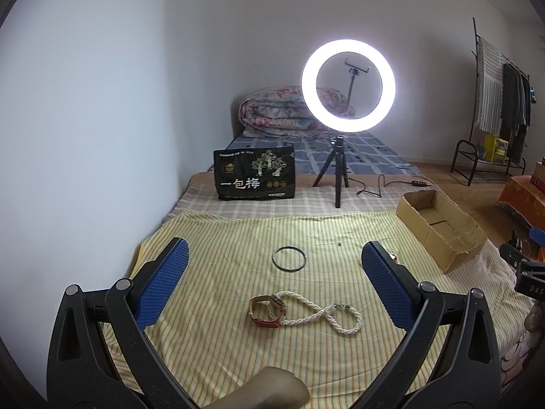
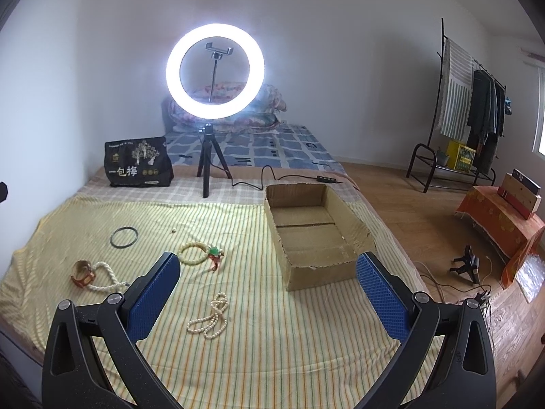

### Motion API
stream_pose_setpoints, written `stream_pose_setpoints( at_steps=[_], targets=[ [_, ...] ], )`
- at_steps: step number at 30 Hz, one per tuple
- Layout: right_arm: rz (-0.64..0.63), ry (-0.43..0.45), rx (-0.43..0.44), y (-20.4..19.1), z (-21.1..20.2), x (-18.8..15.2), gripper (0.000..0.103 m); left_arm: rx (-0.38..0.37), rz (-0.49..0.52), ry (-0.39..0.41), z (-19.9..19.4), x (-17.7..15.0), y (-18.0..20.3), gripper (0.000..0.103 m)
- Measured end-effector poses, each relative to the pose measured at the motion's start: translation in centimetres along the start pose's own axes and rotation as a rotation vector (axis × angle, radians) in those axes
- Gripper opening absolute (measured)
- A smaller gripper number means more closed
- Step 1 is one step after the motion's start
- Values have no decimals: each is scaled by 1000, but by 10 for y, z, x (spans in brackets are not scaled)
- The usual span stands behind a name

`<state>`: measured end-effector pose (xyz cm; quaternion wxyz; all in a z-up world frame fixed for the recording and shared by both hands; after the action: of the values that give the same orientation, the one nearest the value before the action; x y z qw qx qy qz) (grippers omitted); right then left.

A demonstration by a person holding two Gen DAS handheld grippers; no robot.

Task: Organize jewelry
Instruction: 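Move left tool toward the brown watch while right tool approaches the pearl necklace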

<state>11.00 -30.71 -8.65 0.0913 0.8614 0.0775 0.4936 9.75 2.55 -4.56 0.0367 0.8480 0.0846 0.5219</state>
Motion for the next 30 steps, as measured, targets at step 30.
stream_pose_setpoints(
  at_steps=[30],
  targets=[
    [-187,-141,272,-104,67,-28,102,19,-66,-345,105,-75,-68,75]
  ],
)
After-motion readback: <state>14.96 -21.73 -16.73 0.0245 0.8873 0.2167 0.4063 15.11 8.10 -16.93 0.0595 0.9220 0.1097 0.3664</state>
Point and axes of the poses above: each gripper's, at about its wrist camera, not at the fingertips, and z roughly the way its jaws point, y to its right, x to its top, the point moved 10 cm from there along z, roughly the way its jaws point, and after that the axes turned 9 degrees about -z, right-handed, at the moved point
